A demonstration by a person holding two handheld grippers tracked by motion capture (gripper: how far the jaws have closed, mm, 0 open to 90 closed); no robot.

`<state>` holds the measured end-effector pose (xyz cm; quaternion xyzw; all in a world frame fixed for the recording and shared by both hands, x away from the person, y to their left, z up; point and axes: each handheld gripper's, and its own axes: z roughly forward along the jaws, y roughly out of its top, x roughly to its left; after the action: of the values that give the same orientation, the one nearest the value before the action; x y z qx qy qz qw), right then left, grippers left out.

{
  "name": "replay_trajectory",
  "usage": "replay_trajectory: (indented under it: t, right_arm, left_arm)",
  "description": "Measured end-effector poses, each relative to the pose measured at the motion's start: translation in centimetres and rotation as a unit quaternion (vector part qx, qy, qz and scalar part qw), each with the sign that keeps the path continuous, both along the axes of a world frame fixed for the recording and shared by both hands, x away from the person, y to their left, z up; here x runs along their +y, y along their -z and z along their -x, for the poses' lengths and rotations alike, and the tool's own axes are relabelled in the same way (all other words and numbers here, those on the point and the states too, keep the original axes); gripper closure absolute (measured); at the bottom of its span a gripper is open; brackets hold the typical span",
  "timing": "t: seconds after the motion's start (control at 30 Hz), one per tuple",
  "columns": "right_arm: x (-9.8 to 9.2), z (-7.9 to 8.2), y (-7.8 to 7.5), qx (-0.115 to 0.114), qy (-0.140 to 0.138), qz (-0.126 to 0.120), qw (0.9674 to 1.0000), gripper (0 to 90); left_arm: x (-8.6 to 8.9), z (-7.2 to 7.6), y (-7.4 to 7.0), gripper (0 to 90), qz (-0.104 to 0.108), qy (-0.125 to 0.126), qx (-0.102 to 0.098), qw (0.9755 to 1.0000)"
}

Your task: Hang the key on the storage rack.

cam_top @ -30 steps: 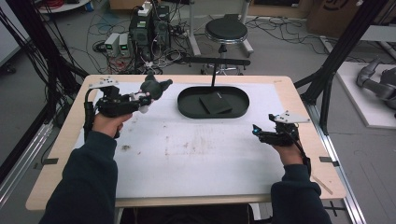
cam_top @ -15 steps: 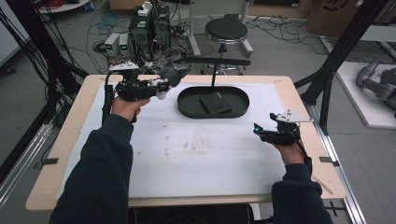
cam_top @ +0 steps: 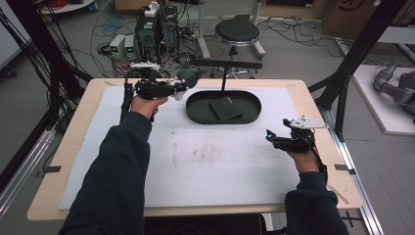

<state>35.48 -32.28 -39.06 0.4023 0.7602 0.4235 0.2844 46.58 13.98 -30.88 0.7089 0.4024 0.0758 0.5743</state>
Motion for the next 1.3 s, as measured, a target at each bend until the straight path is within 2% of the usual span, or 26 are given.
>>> replay_trajectory:
  t: [0.13,0.23,0.4,0.57,0.77,0.83,0.97,1.07,1.2,1.3]
  right_arm:
    - [0.0,0.0,0.0,0.0,-0.001,0.0,1.0,21.9]
    - [0.0,0.0,0.0,0.0,-0.001,-0.002,1.0,21.9]
    - [-0.1,0.1,0.1,0.001,-0.001,0.0,1.0,21.9]
    - [-0.1,0.1,0.1,0.001,-0.002,0.001,1.0,21.9]
    - [-0.1,0.2,0.2,0.004,-0.002,0.001,1.0,21.9]
    - [-0.2,0.3,0.3,0.005,-0.001,0.0,1.0,21.9]
    - [-0.4,0.3,0.3,0.002,-0.002,-0.002,1.0,21.9]
    - [-0.5,0.3,0.3,0.001,-0.003,-0.001,1.0,21.9]
    - [-0.3,0.3,0.4,0.001,-0.008,0.003,1.0,21.9]
    - [0.0,0.3,0.5,-0.002,-0.013,0.011,0.9999,21.9]
  left_arm:
    - [-0.4,-0.9,0.0,51.9,0.002,-0.017,-0.003,0.9998]
    - [-0.4,-1.5,0.2,51.9,-0.005,-0.042,-0.003,0.9991]
    - [0.2,-2.2,1.3,51.8,-0.025,-0.094,0.008,0.9952]
    - [-0.4,-2.6,2.6,51.8,-0.053,-0.11,0.008,0.9924]
    - [-2.4,-3.1,4.5,50.3,-0.109,-0.112,0.004,0.9877]
    - [-3.0,-3.3,5.1,48.5,-0.128,-0.119,0.004,0.9847]
    - [-3.3,-3.5,6.4,44.7,-0.142,-0.125,0.015,0.9819]
    - [-3.1,-3.3,7.3,41.0,-0.141,-0.119,0.022,0.9825]
    - [-1.8,-2.9,8.0,33.6,-0.137,-0.125,0.034,0.9821]
    - [-0.6,-2.2,8.0,30.0,-0.122,-0.128,0.033,0.9838]
